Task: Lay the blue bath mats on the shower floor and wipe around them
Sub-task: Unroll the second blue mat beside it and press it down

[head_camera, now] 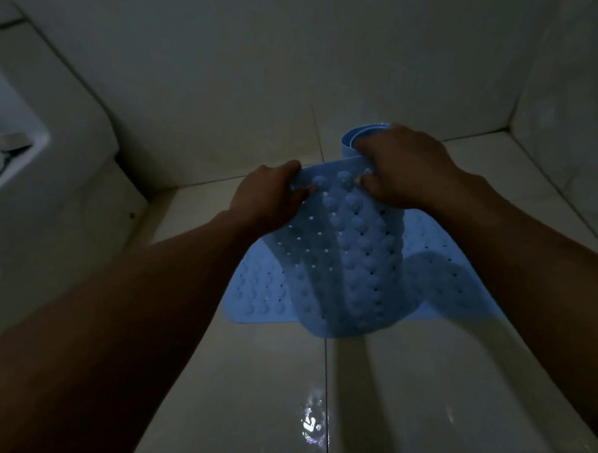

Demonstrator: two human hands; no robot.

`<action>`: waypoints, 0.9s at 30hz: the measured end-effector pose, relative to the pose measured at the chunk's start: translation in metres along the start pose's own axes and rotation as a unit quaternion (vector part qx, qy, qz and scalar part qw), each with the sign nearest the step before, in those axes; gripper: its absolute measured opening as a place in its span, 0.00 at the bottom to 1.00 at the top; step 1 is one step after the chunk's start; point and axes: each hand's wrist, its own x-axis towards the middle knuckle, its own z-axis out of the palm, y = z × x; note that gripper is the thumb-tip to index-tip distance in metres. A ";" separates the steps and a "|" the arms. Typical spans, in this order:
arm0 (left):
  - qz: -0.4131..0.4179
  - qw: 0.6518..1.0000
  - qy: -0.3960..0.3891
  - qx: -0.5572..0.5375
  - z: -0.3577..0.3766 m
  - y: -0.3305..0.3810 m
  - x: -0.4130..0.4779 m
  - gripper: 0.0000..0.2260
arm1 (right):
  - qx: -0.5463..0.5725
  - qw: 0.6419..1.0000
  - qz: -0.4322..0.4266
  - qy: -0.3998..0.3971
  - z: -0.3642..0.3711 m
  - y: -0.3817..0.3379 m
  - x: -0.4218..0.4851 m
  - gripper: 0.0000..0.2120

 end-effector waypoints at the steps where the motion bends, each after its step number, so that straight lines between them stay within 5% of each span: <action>1: -0.003 1.000 0.002 -0.003 0.002 -0.003 -0.002 0.15 | -0.002 1.000 0.001 0.000 0.000 -0.003 0.002 0.19; 9: -0.022 1.000 0.008 -0.021 -0.002 -0.042 -0.030 0.16 | -0.049 0.998 -0.039 0.031 0.011 -0.044 0.010 0.16; 18: 0.014 0.999 -0.010 -0.048 -0.034 -0.078 -0.070 0.21 | -0.124 0.987 -0.092 -0.045 0.000 -0.097 -0.011 0.15; 27: -0.019 0.974 -0.200 -0.101 -0.006 -0.094 -0.110 0.24 | -0.069 0.954 -0.024 -0.290 0.026 -0.135 -0.022 0.18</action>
